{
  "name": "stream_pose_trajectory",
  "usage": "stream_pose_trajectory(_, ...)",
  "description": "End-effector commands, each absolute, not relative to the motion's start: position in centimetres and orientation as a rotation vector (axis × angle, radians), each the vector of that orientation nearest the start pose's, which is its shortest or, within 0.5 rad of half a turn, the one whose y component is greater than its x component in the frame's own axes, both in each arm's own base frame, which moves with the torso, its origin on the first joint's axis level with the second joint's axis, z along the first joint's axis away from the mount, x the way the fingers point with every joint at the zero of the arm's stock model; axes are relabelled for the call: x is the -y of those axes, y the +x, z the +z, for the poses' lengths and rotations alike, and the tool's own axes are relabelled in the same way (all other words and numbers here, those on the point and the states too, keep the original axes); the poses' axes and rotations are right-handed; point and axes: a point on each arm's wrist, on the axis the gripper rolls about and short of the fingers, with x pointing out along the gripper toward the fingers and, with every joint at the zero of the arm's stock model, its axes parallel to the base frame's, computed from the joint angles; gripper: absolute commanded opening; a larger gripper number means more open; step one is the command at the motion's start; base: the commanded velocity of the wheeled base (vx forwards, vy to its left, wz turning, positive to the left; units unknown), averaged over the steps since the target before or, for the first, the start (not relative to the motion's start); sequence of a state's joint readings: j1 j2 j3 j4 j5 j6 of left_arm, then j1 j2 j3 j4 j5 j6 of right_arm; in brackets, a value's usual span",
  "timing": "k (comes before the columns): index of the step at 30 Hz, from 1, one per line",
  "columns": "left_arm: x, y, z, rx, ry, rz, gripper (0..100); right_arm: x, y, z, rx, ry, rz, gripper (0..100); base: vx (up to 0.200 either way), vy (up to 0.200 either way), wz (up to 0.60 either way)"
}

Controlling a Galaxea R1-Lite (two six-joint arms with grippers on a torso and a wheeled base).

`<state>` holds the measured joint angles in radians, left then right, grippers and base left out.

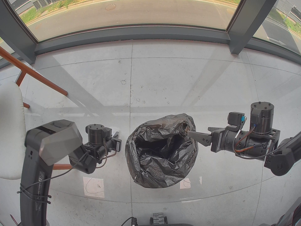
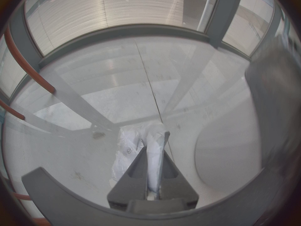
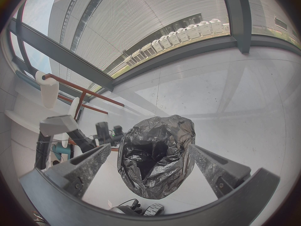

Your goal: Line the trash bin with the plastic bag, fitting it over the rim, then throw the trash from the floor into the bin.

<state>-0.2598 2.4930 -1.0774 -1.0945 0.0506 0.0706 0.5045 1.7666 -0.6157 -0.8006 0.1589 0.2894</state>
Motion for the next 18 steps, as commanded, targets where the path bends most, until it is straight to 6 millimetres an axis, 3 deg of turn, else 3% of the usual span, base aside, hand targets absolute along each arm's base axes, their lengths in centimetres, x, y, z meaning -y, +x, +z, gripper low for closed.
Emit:
stream_pose_trajectory(1,8.3,36.7,10.8,-0.122,0.046,-0.178,0,-13.9,25.0,12.0,-0.486,0.208,0.585,100,0.000,0.000,0.00)
stream_pose_trajectory(5,7.2,32.7,15.5,-0.114,0.033,-0.183,0,-13.9,24.9,11.9,-0.490,0.207,0.584,100,0.000,0.000,0.00)
stream_pose_trajectory(6,7.2,32.6,15.7,-0.116,0.032,-0.185,0,-13.8,24.9,11.9,-0.490,0.206,0.583,100,0.000,0.000,0.00)
stream_pose_trajectory(7,7.3,31.3,17.4,-0.104,0.006,-0.202,0,-13.9,24.9,11.9,-0.491,0.206,0.583,100,0.000,0.000,0.00)
stream_pose_trajectory(9,7.5,30.8,18.0,-0.100,-0.010,-0.213,0,-13.9,24.9,11.8,-0.493,0.206,0.584,100,0.000,0.000,0.00)
stream_pose_trajectory(11,8.9,28.6,20.3,-0.088,-0.034,-0.305,0,-14.0,24.9,11.8,-0.492,0.205,0.589,100,0.000,0.000,0.00)
stream_pose_trajectory(14,10.2,26.6,21.2,-0.134,-0.026,-0.389,0,-14.0,24.9,11.7,-0.495,0.203,0.588,100,0.000,0.000,0.00)
stream_pose_trajectory(18,12.5,25.4,22.3,-0.128,-0.048,-0.480,0,-14.0,24.9,11.7,-0.498,0.203,0.586,100,0.000,0.000,0.00)
